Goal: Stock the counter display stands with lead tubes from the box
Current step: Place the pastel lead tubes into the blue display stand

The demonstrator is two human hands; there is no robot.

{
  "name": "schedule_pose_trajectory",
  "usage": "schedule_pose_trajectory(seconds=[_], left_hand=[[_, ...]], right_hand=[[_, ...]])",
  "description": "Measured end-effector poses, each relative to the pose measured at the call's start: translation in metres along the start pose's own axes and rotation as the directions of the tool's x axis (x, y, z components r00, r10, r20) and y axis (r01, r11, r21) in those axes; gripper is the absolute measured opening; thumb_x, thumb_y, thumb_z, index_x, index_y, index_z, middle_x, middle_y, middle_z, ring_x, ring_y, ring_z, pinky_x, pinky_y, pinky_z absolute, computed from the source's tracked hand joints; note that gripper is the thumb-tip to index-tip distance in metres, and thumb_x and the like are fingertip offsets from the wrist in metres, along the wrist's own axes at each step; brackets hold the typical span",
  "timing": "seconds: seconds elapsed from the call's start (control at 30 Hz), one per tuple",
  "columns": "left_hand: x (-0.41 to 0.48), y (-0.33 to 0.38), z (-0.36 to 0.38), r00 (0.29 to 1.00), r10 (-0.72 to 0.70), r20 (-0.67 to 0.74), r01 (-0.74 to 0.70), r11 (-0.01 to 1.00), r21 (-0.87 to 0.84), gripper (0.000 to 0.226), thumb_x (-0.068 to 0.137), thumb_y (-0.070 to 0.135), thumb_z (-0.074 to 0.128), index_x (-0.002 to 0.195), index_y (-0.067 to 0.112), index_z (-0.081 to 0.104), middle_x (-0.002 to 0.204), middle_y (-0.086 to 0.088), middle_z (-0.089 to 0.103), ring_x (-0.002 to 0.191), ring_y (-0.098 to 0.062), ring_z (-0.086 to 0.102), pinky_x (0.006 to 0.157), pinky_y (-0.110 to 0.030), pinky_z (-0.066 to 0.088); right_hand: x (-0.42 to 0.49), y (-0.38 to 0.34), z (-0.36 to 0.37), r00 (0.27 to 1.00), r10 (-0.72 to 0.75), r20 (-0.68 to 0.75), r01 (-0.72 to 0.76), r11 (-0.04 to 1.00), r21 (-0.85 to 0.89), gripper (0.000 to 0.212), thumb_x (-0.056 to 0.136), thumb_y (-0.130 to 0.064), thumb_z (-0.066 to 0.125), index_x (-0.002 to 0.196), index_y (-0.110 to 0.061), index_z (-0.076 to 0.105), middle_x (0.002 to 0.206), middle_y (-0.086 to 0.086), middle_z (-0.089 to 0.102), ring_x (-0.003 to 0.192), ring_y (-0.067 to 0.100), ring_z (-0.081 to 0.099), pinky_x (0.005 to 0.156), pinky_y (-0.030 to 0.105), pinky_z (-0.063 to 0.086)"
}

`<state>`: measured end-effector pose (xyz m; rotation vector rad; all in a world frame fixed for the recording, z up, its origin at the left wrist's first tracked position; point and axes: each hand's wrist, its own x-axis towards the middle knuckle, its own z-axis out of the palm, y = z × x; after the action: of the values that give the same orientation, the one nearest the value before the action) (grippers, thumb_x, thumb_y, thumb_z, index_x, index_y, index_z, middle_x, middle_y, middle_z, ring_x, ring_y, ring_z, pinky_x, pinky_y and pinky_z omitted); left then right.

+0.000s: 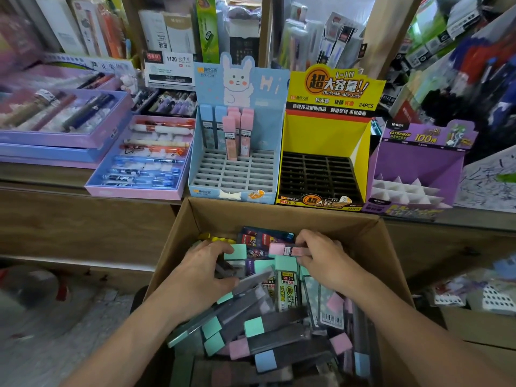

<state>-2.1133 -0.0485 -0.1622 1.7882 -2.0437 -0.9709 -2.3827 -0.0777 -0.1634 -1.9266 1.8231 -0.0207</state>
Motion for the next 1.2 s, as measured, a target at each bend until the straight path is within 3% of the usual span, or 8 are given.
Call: schedule_pose_trajectory(seconds=[0.1,0.2,0.3,0.43,0.57,0.73,0.87,1.2], left_hand=[[0.0,0.001,0.0,1.0,-0.007,-0.003,0.007,1.0,-0.011,0.053,0.083,0.044,0.079,0.128,0.045,0.052,0.114,0.025,0.047,0.101,0.005,0.054,0.093,-0.018,0.045],[-0.001,0.003,-0.002,1.0,0.003,-0.011,-0.003,1.0,-0.018,0.05,0.084,0.046,0.077,0.127,0.047,0.053,0.112,0.028,0.048,0.1,0.008,0.053,0.081,-0.013,0.043],[-0.002,0.005,-0.004,0.999,0.005,-0.037,-0.008,0.997,-0.083,0.043,0.084,0.05,0.076,0.122,0.049,0.057,0.111,0.031,0.052,0.102,0.016,0.052,0.072,-0.007,0.041],[-0.001,0.016,-0.007,0.998,0.01,-0.068,-0.033,0.939,-0.343,0.022,0.086,0.04,0.078,0.107,0.043,0.07,0.103,0.02,0.072,0.1,0.005,0.065,0.084,-0.018,0.053],[-0.003,0.034,-0.017,0.997,0.024,-0.076,-0.066,0.781,-0.621,0.002,0.092,0.029,0.076,0.092,0.028,0.077,0.084,0.004,0.074,0.075,-0.006,0.069,0.064,-0.022,0.056],[-0.004,0.042,-0.025,0.998,-0.049,-0.049,-0.001,0.696,-0.718,0.011,0.093,0.034,0.074,0.085,0.026,0.077,0.07,0.007,0.067,0.066,-0.005,0.061,0.063,-0.021,0.054],[-0.008,0.051,-0.019,0.996,-0.053,0.07,0.087,0.61,-0.788,0.012,0.094,0.033,0.072,0.1,0.028,0.08,0.085,0.006,0.078,0.068,0.0,0.068,0.063,-0.014,0.053],[-0.005,0.041,-0.017,0.99,-0.127,0.066,0.114,0.422,-0.899,0.025,0.086,0.042,0.078,0.078,0.02,0.067,0.09,-0.012,0.076,0.078,-0.023,0.074,0.066,-0.03,0.056]], right_hand=[[-0.003,-0.003,-0.002,0.999,-0.042,-0.004,0.042,0.998,0.041,0.014,0.103,-0.019,0.057,0.101,-0.031,0.05,0.113,-0.008,0.065,0.113,0.021,0.059,0.092,0.038,0.035],[-0.008,-0.01,-0.008,0.996,-0.077,-0.035,0.082,0.981,0.177,0.008,0.104,-0.019,0.057,0.109,-0.026,0.056,0.117,-0.004,0.068,0.109,0.019,0.064,0.092,0.044,0.053],[-0.013,-0.021,-0.015,0.989,-0.124,-0.082,0.143,0.948,0.286,0.009,0.102,-0.022,0.061,0.108,-0.028,0.059,0.111,-0.009,0.068,0.1,0.011,0.064,0.083,0.039,0.057],[-0.021,-0.041,-0.024,0.981,-0.175,-0.085,0.194,0.842,0.503,0.012,0.097,-0.021,0.069,0.104,-0.029,0.065,0.103,-0.014,0.074,0.095,0.001,0.068,0.083,0.029,0.055],[-0.029,-0.059,-0.025,0.982,-0.188,-0.015,0.144,0.694,0.705,0.016,0.095,-0.015,0.072,0.11,-0.022,0.07,0.1,-0.008,0.079,0.095,0.011,0.073,0.087,0.034,0.056],[-0.034,-0.066,-0.022,0.972,-0.229,0.056,0.071,0.51,0.857,0.03,0.096,-0.009,0.069,0.123,-0.019,0.063,0.107,-0.002,0.079,0.101,0.011,0.074,0.086,0.024,0.056],[-0.034,-0.067,-0.02,0.97,-0.234,0.058,0.049,0.426,0.903,0.027,0.095,-0.007,0.071,0.12,-0.013,0.064,0.107,0.004,0.079,0.098,0.013,0.074,0.081,0.021,0.055],[-0.029,-0.064,-0.017,0.983,-0.18,0.027,0.042,0.374,0.927,0.021,0.094,-0.019,0.074,0.113,-0.013,0.067,0.104,0.011,0.079,0.094,0.027,0.077,0.074,0.035,0.061]])
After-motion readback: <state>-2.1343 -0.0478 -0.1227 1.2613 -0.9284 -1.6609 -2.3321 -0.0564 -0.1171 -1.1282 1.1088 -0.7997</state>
